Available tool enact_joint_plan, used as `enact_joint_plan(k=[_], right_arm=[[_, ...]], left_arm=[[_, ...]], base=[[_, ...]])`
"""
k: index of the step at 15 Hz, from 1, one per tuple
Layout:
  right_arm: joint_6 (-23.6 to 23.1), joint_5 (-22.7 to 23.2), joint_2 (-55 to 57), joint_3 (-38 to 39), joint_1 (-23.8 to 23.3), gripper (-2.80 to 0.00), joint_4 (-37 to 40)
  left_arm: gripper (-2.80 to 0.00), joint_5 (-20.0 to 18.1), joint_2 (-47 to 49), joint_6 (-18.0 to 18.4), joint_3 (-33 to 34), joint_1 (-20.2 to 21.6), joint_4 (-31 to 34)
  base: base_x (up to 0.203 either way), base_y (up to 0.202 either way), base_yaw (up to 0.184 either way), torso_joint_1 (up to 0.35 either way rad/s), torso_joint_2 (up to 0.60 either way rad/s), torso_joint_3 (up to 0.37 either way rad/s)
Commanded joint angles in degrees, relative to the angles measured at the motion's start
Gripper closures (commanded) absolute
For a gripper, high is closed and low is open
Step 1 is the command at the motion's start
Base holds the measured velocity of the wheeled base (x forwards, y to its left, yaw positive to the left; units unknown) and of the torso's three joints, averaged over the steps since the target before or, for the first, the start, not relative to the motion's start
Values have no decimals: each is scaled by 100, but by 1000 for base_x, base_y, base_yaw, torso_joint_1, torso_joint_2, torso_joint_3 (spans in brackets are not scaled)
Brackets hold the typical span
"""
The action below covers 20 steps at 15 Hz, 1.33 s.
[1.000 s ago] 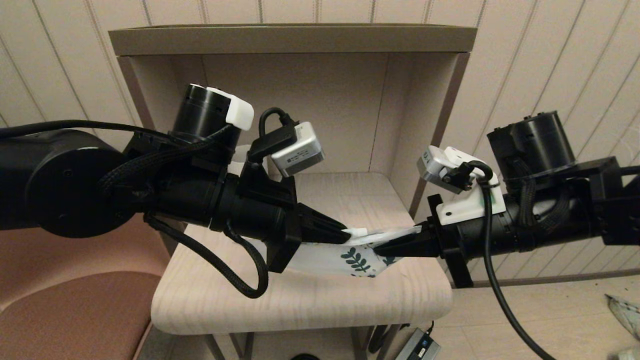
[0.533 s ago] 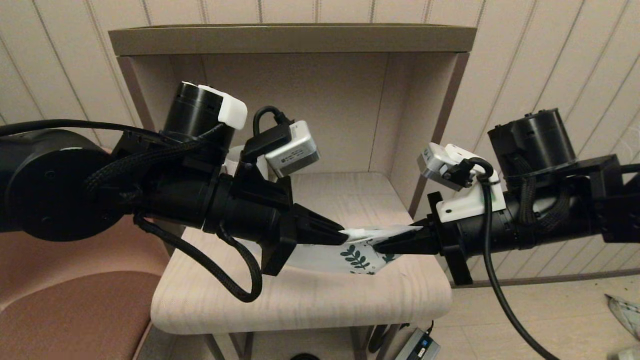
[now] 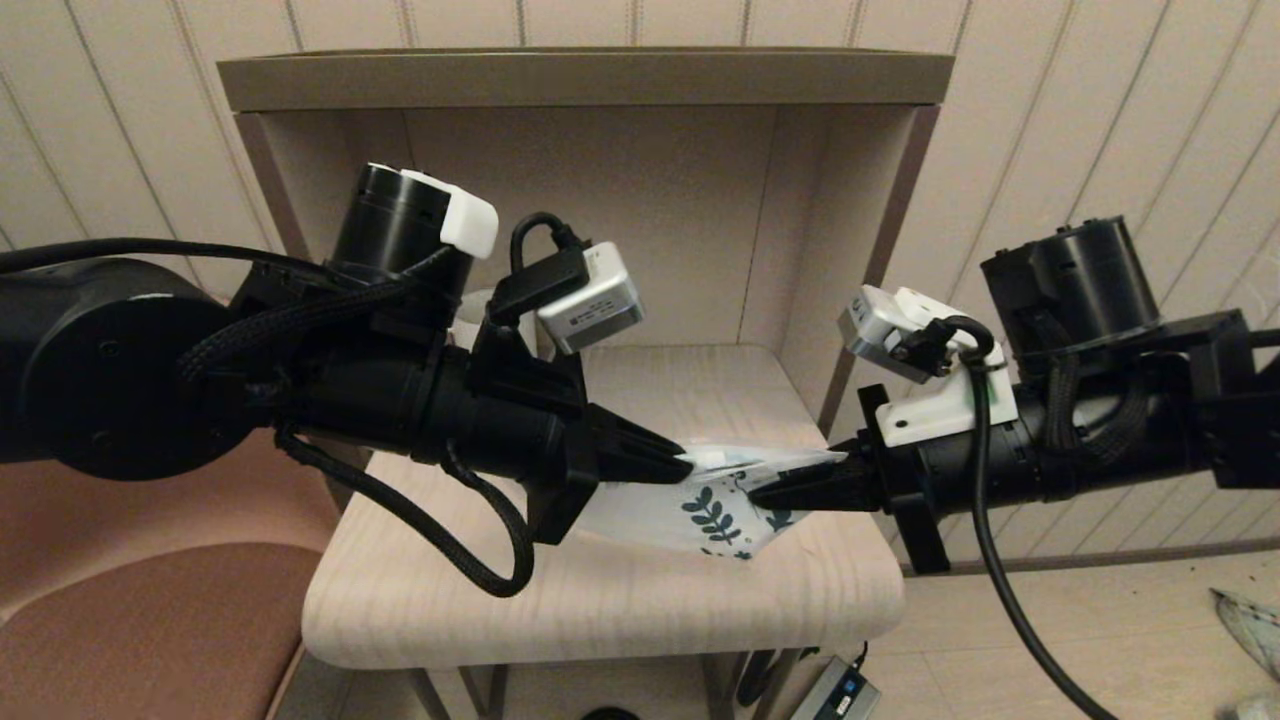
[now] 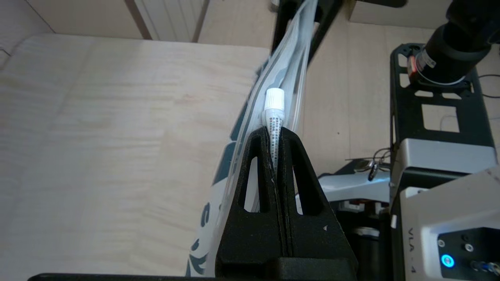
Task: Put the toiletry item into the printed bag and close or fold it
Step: Place the toothpaste in the storage bag
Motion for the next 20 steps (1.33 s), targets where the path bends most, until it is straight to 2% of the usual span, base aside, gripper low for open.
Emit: enact_joint_plan(k=[1, 20], right_arm=[[-15, 27, -62, 18, 19, 0, 13], [29, 24, -304, 147, 455, 0, 13]], left_arm=[[0, -18, 34, 17, -37, -9, 2], [0, 26, 8, -1, -37, -1, 55]], base=[[0, 0, 0, 0, 0, 0], [0, 0, 0, 0, 0, 0]])
